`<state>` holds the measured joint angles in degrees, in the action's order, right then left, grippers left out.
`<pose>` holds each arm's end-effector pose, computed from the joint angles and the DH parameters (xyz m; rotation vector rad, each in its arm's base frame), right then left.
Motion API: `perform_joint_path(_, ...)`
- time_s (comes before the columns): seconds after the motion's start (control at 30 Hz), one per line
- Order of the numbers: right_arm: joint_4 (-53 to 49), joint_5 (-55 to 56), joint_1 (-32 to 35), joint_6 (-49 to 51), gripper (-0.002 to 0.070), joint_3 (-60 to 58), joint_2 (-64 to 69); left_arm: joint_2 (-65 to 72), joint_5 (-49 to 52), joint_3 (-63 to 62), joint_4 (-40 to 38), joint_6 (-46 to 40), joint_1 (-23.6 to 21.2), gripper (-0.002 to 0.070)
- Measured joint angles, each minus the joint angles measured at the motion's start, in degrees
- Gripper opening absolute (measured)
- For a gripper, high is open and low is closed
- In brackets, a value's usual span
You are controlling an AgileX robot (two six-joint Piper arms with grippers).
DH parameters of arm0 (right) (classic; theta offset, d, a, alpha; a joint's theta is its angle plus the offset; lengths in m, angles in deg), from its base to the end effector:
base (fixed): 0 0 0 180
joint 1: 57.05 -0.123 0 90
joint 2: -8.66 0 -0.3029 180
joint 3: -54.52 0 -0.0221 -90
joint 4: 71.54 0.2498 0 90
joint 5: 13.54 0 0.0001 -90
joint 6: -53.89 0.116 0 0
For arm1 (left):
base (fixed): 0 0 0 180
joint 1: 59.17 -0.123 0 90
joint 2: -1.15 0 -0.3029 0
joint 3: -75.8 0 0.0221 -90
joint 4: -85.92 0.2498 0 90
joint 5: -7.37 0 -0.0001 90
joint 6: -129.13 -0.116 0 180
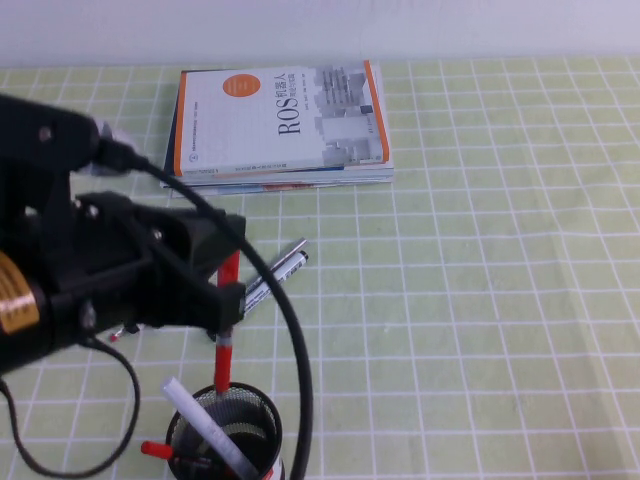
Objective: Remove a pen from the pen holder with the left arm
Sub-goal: Pick up the pen from the pen holder, then place the pen on the table
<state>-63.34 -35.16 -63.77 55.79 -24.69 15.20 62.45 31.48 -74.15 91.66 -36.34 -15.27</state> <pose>0.0561 0.0128 0.1638 0.0096 1.8772 0.2445 0.1542 -0.1418 0.3552 0.5862 1.9708 -0.5448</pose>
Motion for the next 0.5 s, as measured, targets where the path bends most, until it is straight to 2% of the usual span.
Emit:
perform_joint_path(0.33,0.0,0.0,0.0,0.0,-0.0013,0.0,0.0,15.99,23.21,-22.72,4.92,-6.74,-0.22,0.0035)
perform_joint_path(0.5,0.0,0.0,0.0,0.0,-0.0012,0.0,0.0,26.12,32.8,-33.55,4.92,-11.7,-3.29,0.0035)
